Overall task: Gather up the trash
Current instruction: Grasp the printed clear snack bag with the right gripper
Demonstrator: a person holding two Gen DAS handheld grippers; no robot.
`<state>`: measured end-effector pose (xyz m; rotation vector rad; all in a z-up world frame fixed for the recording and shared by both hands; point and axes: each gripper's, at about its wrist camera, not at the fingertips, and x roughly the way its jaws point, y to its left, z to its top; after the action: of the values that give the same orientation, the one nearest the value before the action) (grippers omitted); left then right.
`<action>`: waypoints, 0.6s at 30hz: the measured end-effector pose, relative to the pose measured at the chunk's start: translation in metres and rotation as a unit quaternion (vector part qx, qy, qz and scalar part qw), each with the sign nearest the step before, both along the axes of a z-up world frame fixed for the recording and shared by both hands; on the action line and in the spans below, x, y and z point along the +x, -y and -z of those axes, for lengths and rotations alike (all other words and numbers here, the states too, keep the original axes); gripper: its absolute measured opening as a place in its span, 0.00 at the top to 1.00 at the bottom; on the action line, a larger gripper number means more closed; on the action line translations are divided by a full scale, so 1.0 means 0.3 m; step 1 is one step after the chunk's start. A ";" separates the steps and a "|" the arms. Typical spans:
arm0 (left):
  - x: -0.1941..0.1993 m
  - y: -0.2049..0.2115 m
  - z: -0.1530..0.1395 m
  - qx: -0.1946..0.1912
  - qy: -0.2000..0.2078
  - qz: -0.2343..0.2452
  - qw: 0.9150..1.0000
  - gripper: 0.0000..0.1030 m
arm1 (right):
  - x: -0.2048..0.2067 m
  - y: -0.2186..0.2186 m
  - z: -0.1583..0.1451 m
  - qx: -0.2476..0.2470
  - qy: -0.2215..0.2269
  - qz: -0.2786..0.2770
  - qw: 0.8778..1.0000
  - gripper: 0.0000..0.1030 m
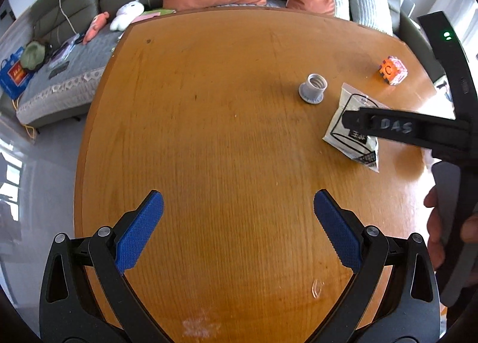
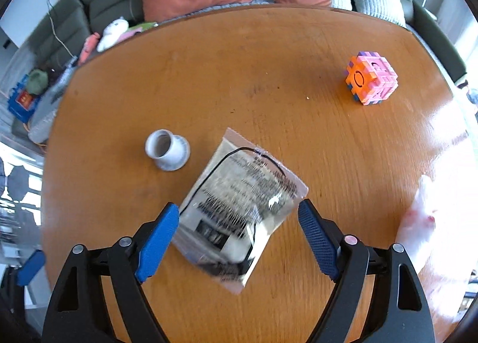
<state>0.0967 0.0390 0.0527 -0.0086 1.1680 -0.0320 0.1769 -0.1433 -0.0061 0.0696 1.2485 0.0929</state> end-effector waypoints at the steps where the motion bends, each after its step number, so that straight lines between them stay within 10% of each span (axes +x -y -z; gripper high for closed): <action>1: 0.004 -0.004 0.004 0.000 -0.001 0.000 1.000 0.06 | 0.011 0.001 0.009 0.000 -0.002 0.002 1.000 0.20; 7: 0.035 0.006 0.020 -0.005 0.003 0.004 1.000 0.06 | 0.019 0.024 0.015 0.009 0.019 0.002 1.000 0.30; 14: 0.091 0.039 0.033 -0.005 -0.008 0.007 1.000 0.06 | 0.001 0.115 -0.030 0.062 0.026 0.010 0.998 0.70; 18: 0.150 0.081 0.053 -0.006 -0.026 0.006 1.000 0.06 | -0.017 0.205 -0.072 0.072 0.043 0.037 0.996 0.72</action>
<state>0.1415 0.0146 0.0366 -0.0130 1.2205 -0.0490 0.1719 -0.2049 0.0156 0.2336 1.1511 0.1208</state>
